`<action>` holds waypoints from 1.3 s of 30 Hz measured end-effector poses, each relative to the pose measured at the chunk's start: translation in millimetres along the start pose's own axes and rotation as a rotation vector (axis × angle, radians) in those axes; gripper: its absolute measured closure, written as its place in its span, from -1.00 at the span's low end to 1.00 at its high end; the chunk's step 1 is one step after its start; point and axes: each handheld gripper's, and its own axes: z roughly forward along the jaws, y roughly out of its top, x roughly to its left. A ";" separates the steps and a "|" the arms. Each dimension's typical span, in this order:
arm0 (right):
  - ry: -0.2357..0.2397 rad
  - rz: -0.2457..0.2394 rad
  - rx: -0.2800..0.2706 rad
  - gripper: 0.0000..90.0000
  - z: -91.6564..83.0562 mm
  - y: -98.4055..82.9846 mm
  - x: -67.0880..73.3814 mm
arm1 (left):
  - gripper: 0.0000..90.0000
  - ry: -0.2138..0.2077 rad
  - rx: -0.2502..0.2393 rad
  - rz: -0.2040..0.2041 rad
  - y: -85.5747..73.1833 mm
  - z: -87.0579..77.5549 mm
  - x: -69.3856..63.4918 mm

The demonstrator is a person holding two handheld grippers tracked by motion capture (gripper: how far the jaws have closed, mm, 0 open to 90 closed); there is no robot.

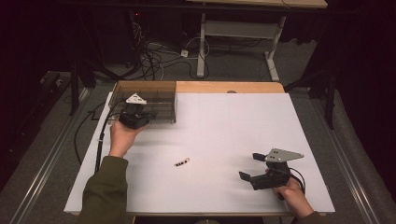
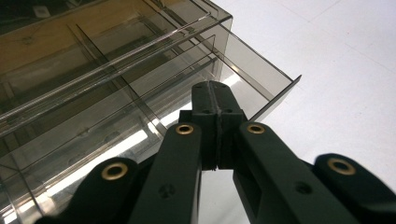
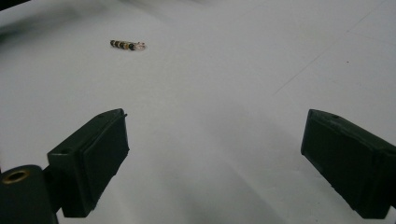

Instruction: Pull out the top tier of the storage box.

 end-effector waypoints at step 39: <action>0.002 -0.005 -0.002 -0.81 -0.6 -0.2 0.4 | 0.95 0.017 0.027 -0.008 -10.3 -1.5 2.2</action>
